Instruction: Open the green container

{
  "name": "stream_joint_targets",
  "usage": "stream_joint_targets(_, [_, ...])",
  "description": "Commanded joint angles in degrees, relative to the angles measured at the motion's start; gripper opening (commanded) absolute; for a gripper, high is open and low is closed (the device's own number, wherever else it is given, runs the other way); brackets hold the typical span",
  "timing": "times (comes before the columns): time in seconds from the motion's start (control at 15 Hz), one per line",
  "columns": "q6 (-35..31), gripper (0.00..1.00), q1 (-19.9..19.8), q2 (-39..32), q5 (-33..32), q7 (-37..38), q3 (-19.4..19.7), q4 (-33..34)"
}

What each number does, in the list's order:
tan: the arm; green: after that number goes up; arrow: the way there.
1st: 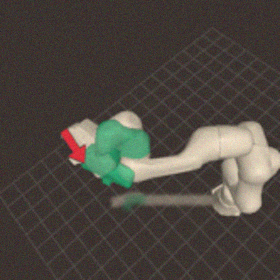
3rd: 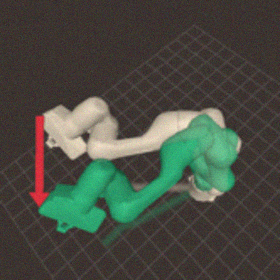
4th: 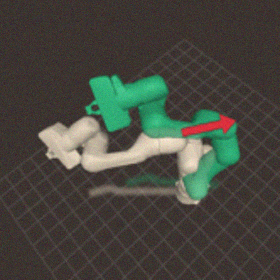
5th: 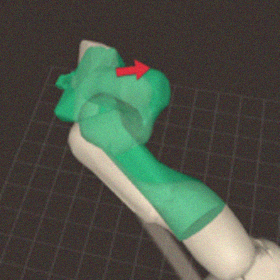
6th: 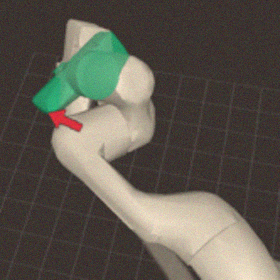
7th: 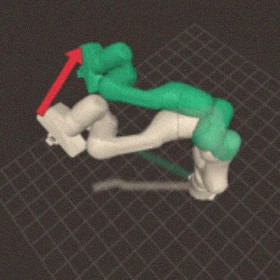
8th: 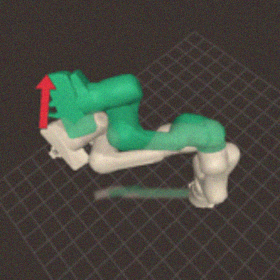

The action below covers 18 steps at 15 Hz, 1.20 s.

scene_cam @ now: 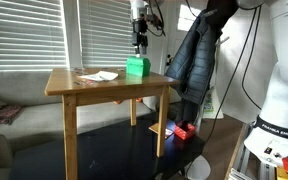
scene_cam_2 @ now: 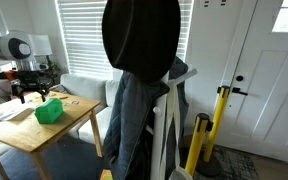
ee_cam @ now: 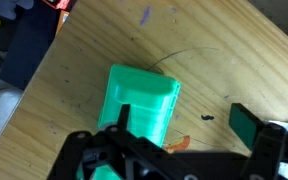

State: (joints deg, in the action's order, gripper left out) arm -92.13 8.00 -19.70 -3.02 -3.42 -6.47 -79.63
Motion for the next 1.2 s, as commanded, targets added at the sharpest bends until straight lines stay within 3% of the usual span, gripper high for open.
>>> stream_joint_targets(0.0, [0.26, 1.0, 0.13, -0.1, 0.02, 0.03, 0.09, 0.31])
stream_joint_targets(0.27, [-1.8, 1.0, 0.41, -1.96, -1.03, 7.51, 1.56, 1.8])
stream_joint_targets(1.13, [-8.45, 1.0, -1.67, -5.84, 2.48, 9.65, 2.74, 3.04])
